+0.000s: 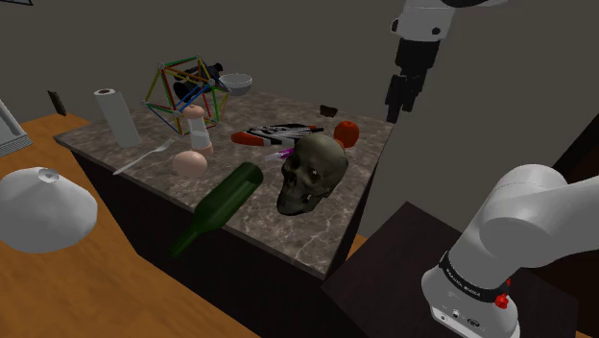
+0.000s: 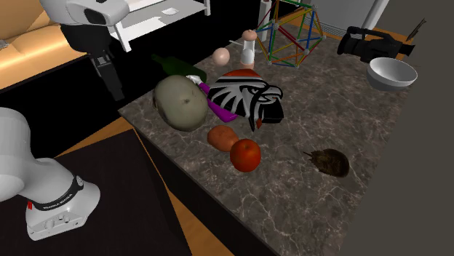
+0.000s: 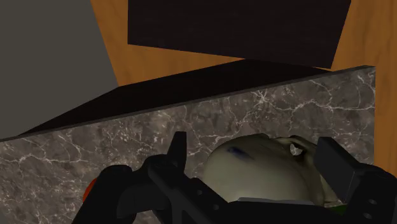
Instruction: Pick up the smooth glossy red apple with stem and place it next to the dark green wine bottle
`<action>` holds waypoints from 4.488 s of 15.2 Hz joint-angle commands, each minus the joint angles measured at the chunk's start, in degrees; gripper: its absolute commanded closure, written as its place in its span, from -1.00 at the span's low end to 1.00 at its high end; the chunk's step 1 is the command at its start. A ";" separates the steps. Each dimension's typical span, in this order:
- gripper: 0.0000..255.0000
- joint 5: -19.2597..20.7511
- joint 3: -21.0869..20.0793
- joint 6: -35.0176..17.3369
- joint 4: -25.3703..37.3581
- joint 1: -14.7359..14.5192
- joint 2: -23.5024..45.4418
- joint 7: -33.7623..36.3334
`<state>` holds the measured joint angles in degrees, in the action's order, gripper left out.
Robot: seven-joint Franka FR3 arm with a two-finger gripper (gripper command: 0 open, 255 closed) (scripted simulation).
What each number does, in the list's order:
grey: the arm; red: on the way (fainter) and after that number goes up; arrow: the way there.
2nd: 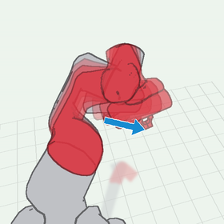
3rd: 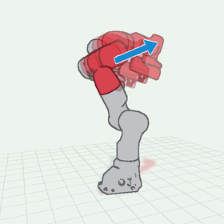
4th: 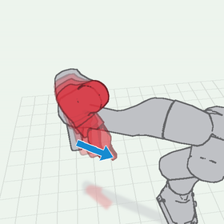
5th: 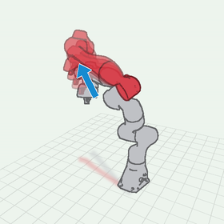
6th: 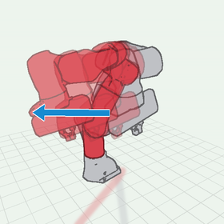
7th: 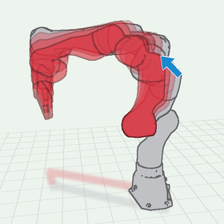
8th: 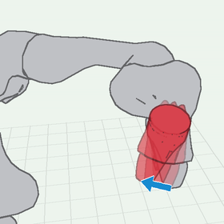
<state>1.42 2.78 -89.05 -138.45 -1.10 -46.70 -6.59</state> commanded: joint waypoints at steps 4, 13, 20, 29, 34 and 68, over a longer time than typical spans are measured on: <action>-1.00 2.81 2.53 -5.64 -1.42 0.34 2.71 -4.18; -1.00 8.77 10.12 -23.01 -1.04 0.80 15.19 -15.88; -1.00 9.34 15.67 -35.30 4.08 0.00 28.13 -25.21; -1.00 3.77 20.04 -45.92 13.33 -0.93 43.84 -37.14; -1.00 2.34 20.30 -49.50 12.48 -0.79 46.73 -38.15; 1.00 3.85 19.92 -39.17 19.01 -0.98 42.68 -37.45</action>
<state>5.30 22.69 -129.00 -120.14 -2.08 -3.93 -43.96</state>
